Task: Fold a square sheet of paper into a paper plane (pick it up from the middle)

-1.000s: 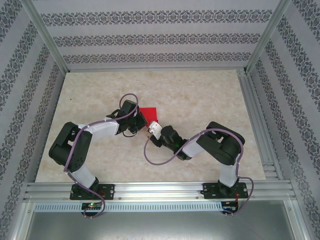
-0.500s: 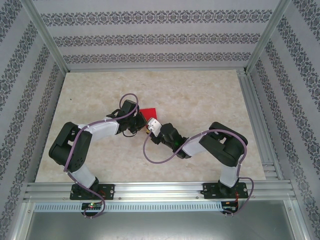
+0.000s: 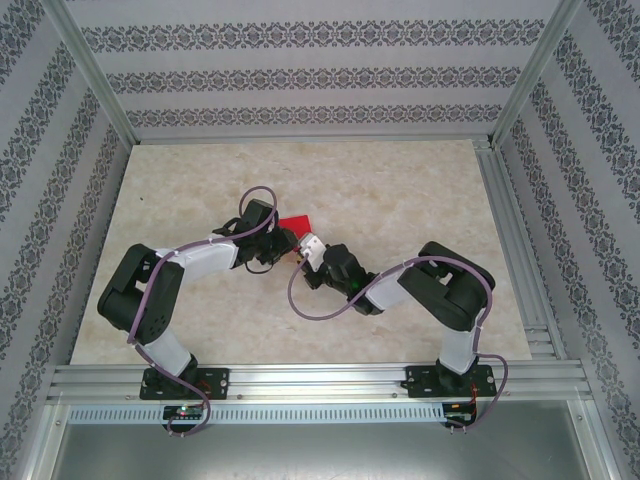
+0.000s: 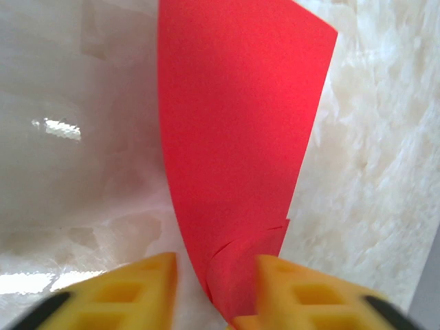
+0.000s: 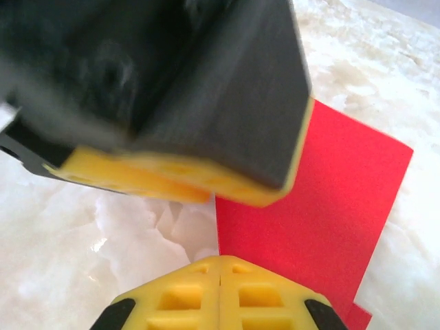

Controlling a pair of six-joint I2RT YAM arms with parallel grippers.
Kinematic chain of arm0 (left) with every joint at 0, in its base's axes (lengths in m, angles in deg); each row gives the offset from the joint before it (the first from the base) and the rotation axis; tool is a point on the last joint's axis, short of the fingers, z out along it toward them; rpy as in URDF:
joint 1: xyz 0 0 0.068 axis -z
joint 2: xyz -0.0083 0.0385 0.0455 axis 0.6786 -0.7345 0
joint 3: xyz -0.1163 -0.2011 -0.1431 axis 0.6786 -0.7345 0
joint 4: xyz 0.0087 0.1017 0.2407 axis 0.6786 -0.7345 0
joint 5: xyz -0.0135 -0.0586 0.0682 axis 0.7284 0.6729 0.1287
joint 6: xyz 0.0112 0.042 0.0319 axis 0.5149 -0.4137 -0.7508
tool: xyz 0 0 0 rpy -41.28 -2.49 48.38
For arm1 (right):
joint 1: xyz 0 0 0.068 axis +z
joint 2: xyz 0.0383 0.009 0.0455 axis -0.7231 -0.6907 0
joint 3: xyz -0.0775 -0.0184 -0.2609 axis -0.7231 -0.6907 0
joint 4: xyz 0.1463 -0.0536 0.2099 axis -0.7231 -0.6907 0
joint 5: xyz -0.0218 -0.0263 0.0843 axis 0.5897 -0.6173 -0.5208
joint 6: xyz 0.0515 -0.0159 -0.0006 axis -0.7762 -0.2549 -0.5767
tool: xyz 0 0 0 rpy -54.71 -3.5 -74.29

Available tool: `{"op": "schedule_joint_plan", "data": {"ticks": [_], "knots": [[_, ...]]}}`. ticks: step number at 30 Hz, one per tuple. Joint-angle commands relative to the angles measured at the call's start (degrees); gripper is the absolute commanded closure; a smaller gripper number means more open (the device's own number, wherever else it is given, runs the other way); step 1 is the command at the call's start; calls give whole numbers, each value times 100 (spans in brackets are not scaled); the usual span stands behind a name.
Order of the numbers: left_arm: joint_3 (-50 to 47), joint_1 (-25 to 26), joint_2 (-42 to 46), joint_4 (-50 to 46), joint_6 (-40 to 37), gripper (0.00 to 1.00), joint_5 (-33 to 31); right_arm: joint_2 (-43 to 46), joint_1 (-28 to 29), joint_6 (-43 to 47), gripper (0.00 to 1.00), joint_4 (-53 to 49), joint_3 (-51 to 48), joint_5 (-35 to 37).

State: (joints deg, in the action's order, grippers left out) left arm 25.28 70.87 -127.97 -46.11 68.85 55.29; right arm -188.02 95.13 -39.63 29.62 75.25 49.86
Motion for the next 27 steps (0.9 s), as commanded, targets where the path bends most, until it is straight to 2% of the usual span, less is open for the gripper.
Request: {"op": "schedule_joint_plan", "data": {"ticks": [1, 5, 9, 20, 27], "knots": [[153, -110, 324, -183, -174, 52, -193, 59, -167, -785, 100, 395, -208, -540], [68, -177, 565, -181, -332, 35, -367, 79, -331, -1527, 100, 618, -373, -956], [0, -186, 730, -123, -570, 28, -419, 130, -549, -2260, 100, 714, -456, -1344], [-150, -153, 642, 278, -1022, 27, -88, 158, -1273, -4020, 100, 1056, -441, -2280], [-72, -33, 370, 544, -1193, 35, 133, 115, -1488, -4674, 100, 954, -423, -2336]]}}
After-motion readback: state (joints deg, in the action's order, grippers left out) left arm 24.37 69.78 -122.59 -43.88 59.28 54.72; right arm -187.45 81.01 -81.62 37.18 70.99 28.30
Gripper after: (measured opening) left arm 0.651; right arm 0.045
